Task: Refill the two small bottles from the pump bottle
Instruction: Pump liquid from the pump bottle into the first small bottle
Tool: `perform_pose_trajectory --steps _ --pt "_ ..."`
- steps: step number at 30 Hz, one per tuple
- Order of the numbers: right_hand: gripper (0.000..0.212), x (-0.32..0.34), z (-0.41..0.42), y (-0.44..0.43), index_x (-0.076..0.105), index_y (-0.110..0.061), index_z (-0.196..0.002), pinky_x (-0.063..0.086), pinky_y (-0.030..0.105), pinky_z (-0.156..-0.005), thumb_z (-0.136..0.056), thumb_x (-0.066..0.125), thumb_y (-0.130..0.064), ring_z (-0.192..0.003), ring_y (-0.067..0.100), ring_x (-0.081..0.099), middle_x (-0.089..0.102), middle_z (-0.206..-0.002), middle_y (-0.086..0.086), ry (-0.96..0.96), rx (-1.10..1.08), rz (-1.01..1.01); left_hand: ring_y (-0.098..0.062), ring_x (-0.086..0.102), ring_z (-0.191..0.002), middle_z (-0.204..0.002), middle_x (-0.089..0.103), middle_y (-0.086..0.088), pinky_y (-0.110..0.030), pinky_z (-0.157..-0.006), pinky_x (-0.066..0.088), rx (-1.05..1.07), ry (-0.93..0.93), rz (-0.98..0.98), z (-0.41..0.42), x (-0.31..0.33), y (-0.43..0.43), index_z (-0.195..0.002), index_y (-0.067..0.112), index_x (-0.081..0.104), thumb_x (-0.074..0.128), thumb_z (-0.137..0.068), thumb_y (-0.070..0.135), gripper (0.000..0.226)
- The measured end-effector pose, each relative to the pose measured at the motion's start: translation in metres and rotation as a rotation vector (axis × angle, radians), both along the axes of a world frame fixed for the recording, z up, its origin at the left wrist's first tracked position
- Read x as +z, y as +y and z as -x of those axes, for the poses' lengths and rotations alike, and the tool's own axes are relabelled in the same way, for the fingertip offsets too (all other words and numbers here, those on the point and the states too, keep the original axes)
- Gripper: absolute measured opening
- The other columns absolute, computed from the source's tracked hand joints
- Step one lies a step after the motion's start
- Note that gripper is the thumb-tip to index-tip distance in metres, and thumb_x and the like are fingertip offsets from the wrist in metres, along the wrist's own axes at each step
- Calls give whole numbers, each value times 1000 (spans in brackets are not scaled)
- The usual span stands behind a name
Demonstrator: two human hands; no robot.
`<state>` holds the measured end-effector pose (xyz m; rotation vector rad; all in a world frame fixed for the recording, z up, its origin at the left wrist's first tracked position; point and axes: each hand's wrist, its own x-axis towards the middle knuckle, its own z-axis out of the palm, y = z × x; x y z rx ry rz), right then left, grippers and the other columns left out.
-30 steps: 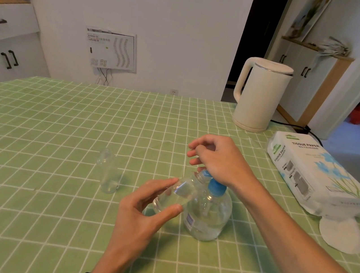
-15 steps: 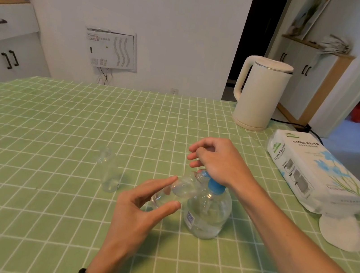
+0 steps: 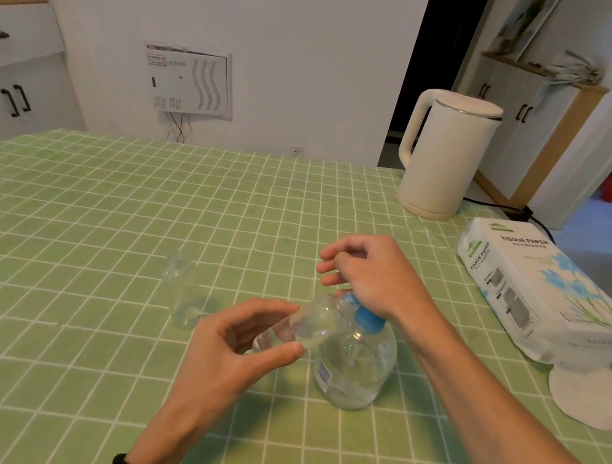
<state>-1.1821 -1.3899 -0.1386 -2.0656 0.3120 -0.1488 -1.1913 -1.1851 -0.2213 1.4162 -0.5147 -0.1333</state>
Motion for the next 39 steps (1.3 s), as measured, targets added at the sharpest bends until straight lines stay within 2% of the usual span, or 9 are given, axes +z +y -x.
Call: perform_pose_trajectory --steps 3,6,9,12,18,23,30,35,39 --pt "27 -2 -1 1 75 -20 -91 63 33 -76 -102 54 -7 -82 14 80 81 -93 -1 8 -5 0 -17 80 -108 -114 84 0 -25 -89 63 -22 17 -7 1 -1 2 -112 25 83 98 -69 21 46" --pt "27 -1 0 1 74 -22 -91 64 35 -79 -103 55 -9 -82 13 80 80 -94 -2 -2 -4 18 -17 79 -109 -115 84 0 -25 -90 62 -17 25 -5 2 -1 2 -114 23 83 92 -72 14 44" --pt "22 2 1 1 75 -20 -96 65 37 -82 -104 56 -12 -84 14 80 80 -95 -2 -10 0 16 -17 79 -109 -116 83 -1 -23 -87 62 -20 58 27 6 0 -1 -115 24 83 95 -73 22 43" --pt "20 9 0 1 76 -19 -101 65 34 -79 -103 57 -15 -84 12 80 81 -96 -4 -38 1 44 -18 78 -110 -117 83 -2 -21 -86 60 -30 110 53 7 0 -4 -115 25 83 87 -74 29 42" --pt "23 9 0 -1 76 -18 -97 65 32 -78 -103 56 -11 -84 13 80 81 -96 -2 -15 10 1 -23 79 -111 -117 83 -6 -27 -87 62 -66 168 86 6 -6 -6 -117 23 82 86 -77 30 41" --pt "26 2 1 1 75 -18 -92 62 32 -79 -102 53 -7 -86 17 80 81 -96 2 27 14 5 -16 79 -107 -116 83 -3 -20 -83 60 -44 158 103 5 -6 -4 -115 24 84 86 -73 30 42" --pt "24 3 3 2 75 -21 -95 59 25 -75 -104 54 -14 -83 12 80 80 -95 -4 0 -12 52 -17 78 -110 -117 83 -2 -20 -84 60 -31 143 109 5 -5 -4 -116 24 83 86 -73 31 44" --pt "22 10 1 1 74 -23 -94 59 27 -70 -103 55 -15 -83 11 79 80 -94 -6 -25 -13 64 -17 78 -110 -116 83 -2 -21 -84 60 -12 125 129 5 -6 -8 -116 27 83 84 -77 31 38" --pt "24 8 1 1 76 -19 -97 64 33 -79 -104 54 -13 -84 13 80 80 -95 -4 -16 -13 28 -18 79 -110 -117 83 -2 -22 -84 60 -11 126 137 3 -8 -9 -116 28 83 84 -78 32 39"
